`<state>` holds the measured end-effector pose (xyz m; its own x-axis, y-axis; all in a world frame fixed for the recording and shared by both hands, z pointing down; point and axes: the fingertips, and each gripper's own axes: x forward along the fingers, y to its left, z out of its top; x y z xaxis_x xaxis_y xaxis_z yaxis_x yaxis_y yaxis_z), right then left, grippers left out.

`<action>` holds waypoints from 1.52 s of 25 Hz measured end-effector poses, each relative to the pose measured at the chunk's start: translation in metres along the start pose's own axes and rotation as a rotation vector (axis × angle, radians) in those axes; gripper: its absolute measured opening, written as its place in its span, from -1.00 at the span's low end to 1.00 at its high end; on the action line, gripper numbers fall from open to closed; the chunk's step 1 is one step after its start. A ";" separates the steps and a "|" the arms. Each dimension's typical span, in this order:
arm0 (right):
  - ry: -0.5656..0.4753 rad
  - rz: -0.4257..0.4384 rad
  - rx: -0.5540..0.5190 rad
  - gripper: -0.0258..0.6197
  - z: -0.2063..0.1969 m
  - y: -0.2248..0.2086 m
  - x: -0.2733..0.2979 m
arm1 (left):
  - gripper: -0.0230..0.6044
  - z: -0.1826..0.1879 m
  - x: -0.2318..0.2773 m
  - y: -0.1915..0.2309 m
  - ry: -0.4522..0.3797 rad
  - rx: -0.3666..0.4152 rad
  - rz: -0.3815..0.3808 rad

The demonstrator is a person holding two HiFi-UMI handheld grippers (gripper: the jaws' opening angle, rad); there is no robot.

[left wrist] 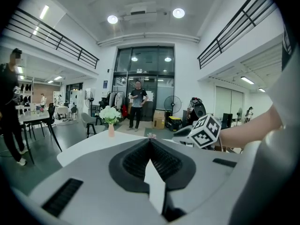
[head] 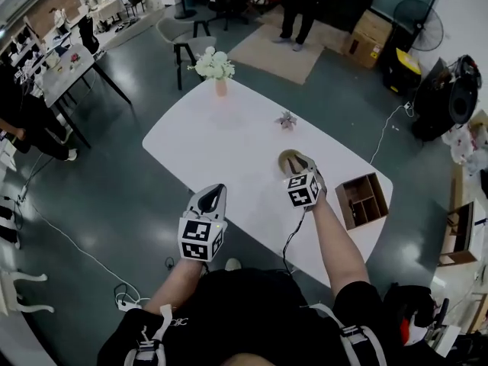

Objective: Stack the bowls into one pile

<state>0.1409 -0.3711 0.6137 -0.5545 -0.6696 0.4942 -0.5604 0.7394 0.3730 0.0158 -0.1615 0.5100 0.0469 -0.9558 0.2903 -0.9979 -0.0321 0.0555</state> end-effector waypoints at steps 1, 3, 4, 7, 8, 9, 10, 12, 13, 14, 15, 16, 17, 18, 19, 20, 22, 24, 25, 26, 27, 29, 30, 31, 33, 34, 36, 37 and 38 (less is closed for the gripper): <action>-0.071 -0.040 0.058 -0.64 0.017 -0.008 -0.018 | -0.89 0.001 0.001 -0.005 -0.002 0.002 -0.009; -0.211 -0.112 0.160 -0.73 0.048 -0.025 -0.058 | -0.89 0.005 0.004 -0.015 -0.011 0.008 -0.031; -0.277 -0.149 0.200 -0.79 0.062 -0.034 -0.080 | -0.89 0.008 0.006 -0.021 -0.017 0.012 -0.044; -0.451 -0.258 0.285 -0.87 0.089 -0.057 -0.144 | -0.89 0.017 0.011 -0.039 -0.039 0.021 -0.078; -0.496 -0.288 0.308 -0.87 0.094 -0.062 -0.164 | -0.89 0.021 0.012 -0.045 -0.049 0.023 -0.090; -0.529 -0.314 0.331 -0.88 0.096 -0.067 -0.182 | -0.89 0.025 0.013 -0.051 -0.059 0.025 -0.102; -0.549 -0.336 0.354 -0.88 0.095 -0.070 -0.197 | -0.89 0.029 0.014 -0.057 -0.068 0.027 -0.114; -0.563 -0.366 0.394 -0.88 0.087 -0.071 -0.222 | -0.89 0.035 0.016 -0.069 -0.078 0.034 -0.140; -0.561 -0.378 0.406 -0.88 0.080 -0.069 -0.233 | -0.89 0.037 0.017 -0.074 -0.079 0.038 -0.154; -0.554 -0.386 0.412 -0.88 0.071 -0.064 -0.241 | -0.89 0.038 0.018 -0.080 -0.079 0.042 -0.167; -0.544 -0.391 0.417 -0.88 0.063 -0.058 -0.247 | -0.89 0.038 0.019 -0.085 -0.078 0.046 -0.178; -0.533 -0.393 0.420 -0.89 0.055 -0.052 -0.252 | -0.89 0.039 0.019 -0.090 -0.078 0.050 -0.189; -0.522 -0.391 0.423 -0.89 0.049 -0.047 -0.256 | -0.89 0.039 0.018 -0.095 -0.079 0.053 -0.198; -0.514 -0.389 0.425 -0.88 0.045 -0.044 -0.258 | -0.89 0.040 0.018 -0.099 -0.081 0.056 -0.206; -0.509 -0.388 0.428 -0.88 0.043 -0.043 -0.260 | -0.89 0.042 0.017 -0.102 -0.083 0.060 -0.214; -0.507 -0.390 0.431 -0.88 0.041 -0.042 -0.261 | -0.89 0.042 0.017 -0.106 -0.085 0.065 -0.222; -0.506 -0.399 0.436 -0.88 0.039 -0.044 -0.264 | -0.89 0.042 0.018 -0.112 -0.086 0.074 -0.235; -0.504 -0.411 0.444 -0.88 0.036 -0.047 -0.267 | -0.89 0.041 0.019 -0.115 -0.086 0.077 -0.243; -0.502 -0.416 0.449 -0.88 0.035 -0.049 -0.268 | -0.89 0.040 0.019 -0.117 -0.086 0.076 -0.245; -0.499 -0.420 0.454 -0.88 0.033 -0.050 -0.268 | -0.89 0.040 0.019 -0.117 -0.086 0.075 -0.248; -0.497 -0.423 0.458 -0.88 0.032 -0.051 -0.269 | -0.89 0.039 0.020 -0.118 -0.085 0.075 -0.249; -0.497 -0.426 0.465 -0.88 0.030 -0.052 -0.271 | -0.89 0.039 0.020 -0.119 -0.086 0.075 -0.252; -0.497 -0.428 0.468 -0.88 0.029 -0.053 -0.271 | -0.89 0.039 0.019 -0.120 -0.088 0.076 -0.254; -0.498 -0.428 0.469 -0.88 0.030 -0.053 -0.272 | -0.89 0.040 0.019 -0.121 -0.090 0.076 -0.256; -0.504 -0.426 0.469 -0.88 0.032 -0.052 -0.274 | -0.89 0.043 0.017 -0.122 -0.095 0.078 -0.257; -0.510 -0.424 0.467 -0.88 0.034 -0.052 -0.275 | -0.89 0.044 0.017 -0.122 -0.097 0.080 -0.258; -0.525 -0.420 0.459 -0.88 0.038 -0.051 -0.278 | -0.89 0.045 0.017 -0.123 -0.102 0.082 -0.260; -0.531 -0.418 0.455 -0.88 0.040 -0.050 -0.279 | -0.89 0.045 0.017 -0.123 -0.104 0.082 -0.260; -0.537 -0.416 0.452 -0.88 0.042 -0.049 -0.280 | -0.89 0.045 0.017 -0.122 -0.105 0.080 -0.260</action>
<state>0.2980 -0.2233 0.4242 -0.4014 -0.9102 -0.1018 -0.9158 0.4001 0.0337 0.1366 -0.1873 0.4653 0.3012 -0.9372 0.1760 -0.9534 -0.2993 0.0382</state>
